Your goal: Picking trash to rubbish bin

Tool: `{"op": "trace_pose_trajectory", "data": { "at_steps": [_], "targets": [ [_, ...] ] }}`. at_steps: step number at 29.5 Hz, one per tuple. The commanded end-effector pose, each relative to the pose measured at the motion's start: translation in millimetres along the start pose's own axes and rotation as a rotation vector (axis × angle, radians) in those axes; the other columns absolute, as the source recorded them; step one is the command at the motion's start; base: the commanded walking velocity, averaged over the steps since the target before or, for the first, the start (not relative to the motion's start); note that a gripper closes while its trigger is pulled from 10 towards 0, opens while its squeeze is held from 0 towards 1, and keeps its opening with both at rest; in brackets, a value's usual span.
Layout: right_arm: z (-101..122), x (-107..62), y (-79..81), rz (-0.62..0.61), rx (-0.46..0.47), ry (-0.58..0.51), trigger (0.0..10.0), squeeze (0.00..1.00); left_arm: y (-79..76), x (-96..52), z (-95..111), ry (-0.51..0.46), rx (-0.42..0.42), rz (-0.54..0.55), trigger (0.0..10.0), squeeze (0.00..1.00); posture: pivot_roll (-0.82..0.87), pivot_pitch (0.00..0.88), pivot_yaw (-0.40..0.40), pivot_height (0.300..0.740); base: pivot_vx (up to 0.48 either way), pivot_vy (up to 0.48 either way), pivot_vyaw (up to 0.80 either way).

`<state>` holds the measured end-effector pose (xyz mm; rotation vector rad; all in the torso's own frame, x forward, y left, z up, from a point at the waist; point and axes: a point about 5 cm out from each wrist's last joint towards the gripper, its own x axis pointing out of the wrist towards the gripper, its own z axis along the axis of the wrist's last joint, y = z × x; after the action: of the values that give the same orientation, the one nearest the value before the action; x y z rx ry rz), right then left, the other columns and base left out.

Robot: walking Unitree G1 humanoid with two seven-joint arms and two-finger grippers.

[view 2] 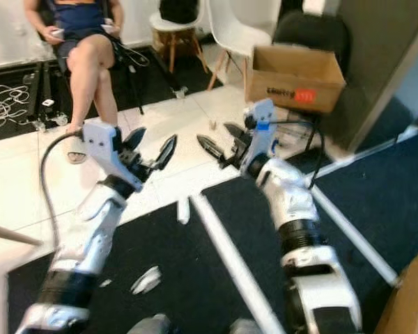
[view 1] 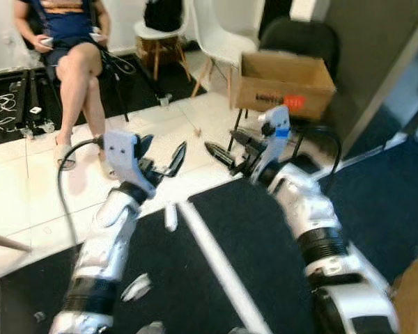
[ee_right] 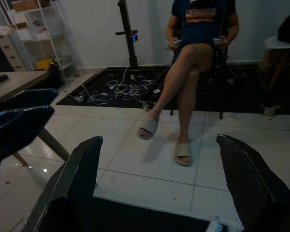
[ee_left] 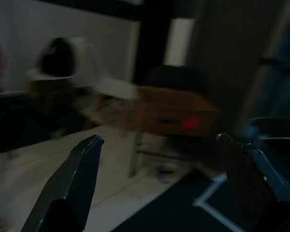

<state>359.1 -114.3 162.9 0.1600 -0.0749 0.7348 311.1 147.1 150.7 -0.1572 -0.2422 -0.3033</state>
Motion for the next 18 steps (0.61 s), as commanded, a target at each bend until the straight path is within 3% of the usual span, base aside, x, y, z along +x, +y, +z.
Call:
{"op": "trace_pose_trajectory", "data": {
  "at_steps": [1, 10, 18],
  "targets": [
    [-2.1, -5.1, -6.8, -0.043, -0.017, 0.008, 10.0, 0.00, 3.4, 1.0, -2.0, 0.004, 0.021, 0.046, 10.0, 0.00, -0.03, 0.000, -0.048, 0.740, 0.000, 0.000, 0.76],
    [-3.0, -7.1, -11.6, -0.083, -0.020, 0.005, 10.0, 0.00, 18.9, -0.2, -5.3, 0.036, 0.099, 0.171, 10.0, 0.00, -0.03, 0.000, -0.051, 0.740, 0.000, 0.000, 0.76],
    [-4.1, -7.1, -13.8, -0.100, -0.032, 0.009, 10.0, 0.00, 15.9, 2.1, -5.8, 0.024, 0.092, 0.152, 10.0, 0.00, -0.03, 0.000, -0.051, 0.740, 0.000, 0.000, 0.76]
  ]
}}
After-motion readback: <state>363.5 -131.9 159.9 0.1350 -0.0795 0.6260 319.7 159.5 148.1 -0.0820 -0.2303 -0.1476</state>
